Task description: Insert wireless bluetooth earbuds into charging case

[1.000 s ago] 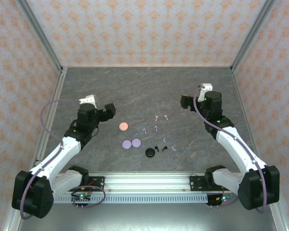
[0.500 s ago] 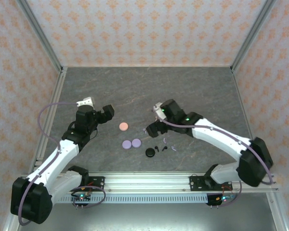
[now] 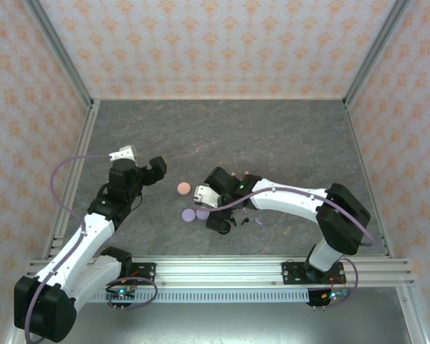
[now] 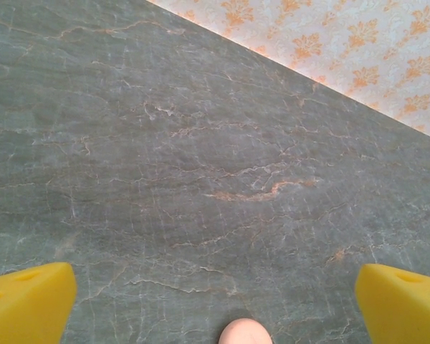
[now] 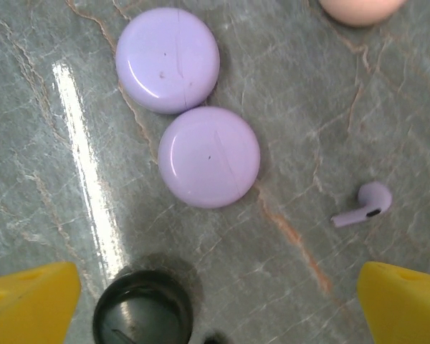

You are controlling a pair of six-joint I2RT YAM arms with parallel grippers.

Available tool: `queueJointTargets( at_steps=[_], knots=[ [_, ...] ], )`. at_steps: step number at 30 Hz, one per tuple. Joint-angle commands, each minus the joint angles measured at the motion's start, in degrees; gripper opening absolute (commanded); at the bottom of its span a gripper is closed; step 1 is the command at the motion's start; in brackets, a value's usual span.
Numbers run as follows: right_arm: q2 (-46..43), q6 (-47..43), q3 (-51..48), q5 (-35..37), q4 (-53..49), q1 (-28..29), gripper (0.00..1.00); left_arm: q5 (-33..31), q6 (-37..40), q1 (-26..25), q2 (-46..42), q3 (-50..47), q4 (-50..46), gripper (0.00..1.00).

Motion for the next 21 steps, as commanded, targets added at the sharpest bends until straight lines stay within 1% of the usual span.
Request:
queueJointTargets(
  at_steps=[1, 4, 12, 15, 19, 21],
  knots=[
    [1.5, -9.9, 0.5, 1.1, 4.8, 0.1, 0.99, -1.7, 1.4, -0.1, -1.8, 0.0, -1.5, 1.0],
    [3.1, -14.3, 1.2, -0.1, 6.3, 0.0, 0.99, -1.6, 1.6, -0.1, -2.9, -0.1, -1.8, 1.0],
    [9.7, -16.8, 5.3, -5.3, 6.5, 0.0, 0.99, -2.4, 2.3, -0.1, -5.3, -0.9, -2.6, 1.0],
    [11.9, -15.8, 7.2, -6.6, 5.5, -0.1, 0.95, -2.7, 2.5, -0.1, -5.8, -1.0, -3.1, 1.0],
    [13.9, -14.8, 8.4, -8.0, 4.4, -0.6, 0.91, -2.9, 2.7, -0.1, -6.5, -1.0, -3.7, 1.0],
    [14.7, -14.5, 9.1, -8.8, 3.4, -1.1, 0.88, -3.0, 2.7, -0.1, -6.8, -1.0, -4.1, 1.0]
  ],
)
